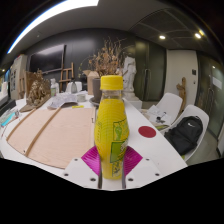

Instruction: Pour water

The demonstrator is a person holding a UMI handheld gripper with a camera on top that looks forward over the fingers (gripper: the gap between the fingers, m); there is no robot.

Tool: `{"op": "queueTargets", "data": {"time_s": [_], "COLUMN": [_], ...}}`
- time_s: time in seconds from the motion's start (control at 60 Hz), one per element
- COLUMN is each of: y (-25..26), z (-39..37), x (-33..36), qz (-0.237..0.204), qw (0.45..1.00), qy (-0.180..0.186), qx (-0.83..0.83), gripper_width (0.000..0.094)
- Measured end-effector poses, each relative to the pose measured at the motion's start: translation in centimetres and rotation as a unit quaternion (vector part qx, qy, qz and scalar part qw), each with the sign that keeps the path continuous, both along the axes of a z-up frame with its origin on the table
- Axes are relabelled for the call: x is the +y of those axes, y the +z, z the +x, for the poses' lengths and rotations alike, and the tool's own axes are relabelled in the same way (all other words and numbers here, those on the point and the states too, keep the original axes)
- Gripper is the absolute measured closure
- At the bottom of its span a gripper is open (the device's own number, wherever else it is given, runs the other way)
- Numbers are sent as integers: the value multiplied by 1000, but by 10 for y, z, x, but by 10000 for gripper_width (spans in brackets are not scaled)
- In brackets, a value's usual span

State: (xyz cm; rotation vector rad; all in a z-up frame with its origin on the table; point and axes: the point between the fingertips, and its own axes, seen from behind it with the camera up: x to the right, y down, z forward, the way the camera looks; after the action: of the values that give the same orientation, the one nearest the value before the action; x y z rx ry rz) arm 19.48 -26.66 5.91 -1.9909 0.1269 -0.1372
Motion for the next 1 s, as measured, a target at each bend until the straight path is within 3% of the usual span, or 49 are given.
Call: {"op": "queueTargets", "data": {"time_s": [0.25,0.417,0.55,0.667,0.9,1.0], "y": [97,163,180,157,118,111], "z": [-65,-113,-130,-134,-140,-135], "x": [30,77,117,147,168,177], "qz": [60,110,111,86,42,45], "qw": [996,959,874,780,620,557], "qy": [47,62,49,18,-22,-39], "qx": [56,252,470,619,783,829], "gripper_width": [675,678,679,680,678,678]}}
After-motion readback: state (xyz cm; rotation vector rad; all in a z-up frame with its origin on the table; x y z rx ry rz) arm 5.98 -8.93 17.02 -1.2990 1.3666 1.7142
